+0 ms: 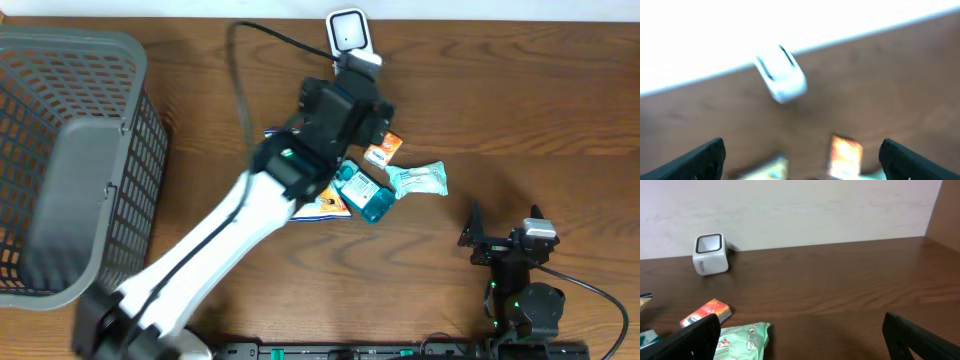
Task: Scan the item barcode
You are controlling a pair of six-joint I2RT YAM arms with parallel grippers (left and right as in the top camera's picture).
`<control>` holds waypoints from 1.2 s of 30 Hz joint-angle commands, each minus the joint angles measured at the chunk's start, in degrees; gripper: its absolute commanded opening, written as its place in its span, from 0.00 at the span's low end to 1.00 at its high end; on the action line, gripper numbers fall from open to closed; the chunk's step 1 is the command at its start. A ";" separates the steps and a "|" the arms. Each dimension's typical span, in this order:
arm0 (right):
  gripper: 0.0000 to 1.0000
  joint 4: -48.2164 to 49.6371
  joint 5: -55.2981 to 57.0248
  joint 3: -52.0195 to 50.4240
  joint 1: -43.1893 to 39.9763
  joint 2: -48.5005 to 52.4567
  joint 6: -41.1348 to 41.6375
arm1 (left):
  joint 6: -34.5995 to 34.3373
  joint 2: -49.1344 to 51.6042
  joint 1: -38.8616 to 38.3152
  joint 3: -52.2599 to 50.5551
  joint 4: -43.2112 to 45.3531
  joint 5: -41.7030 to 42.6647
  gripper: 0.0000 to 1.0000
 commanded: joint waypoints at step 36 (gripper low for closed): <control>0.99 -0.20 0.28 -0.09 0.55 -0.31 0.11 | 31.63 -48.59 33.92 1.88 0.50 -16.90 0.98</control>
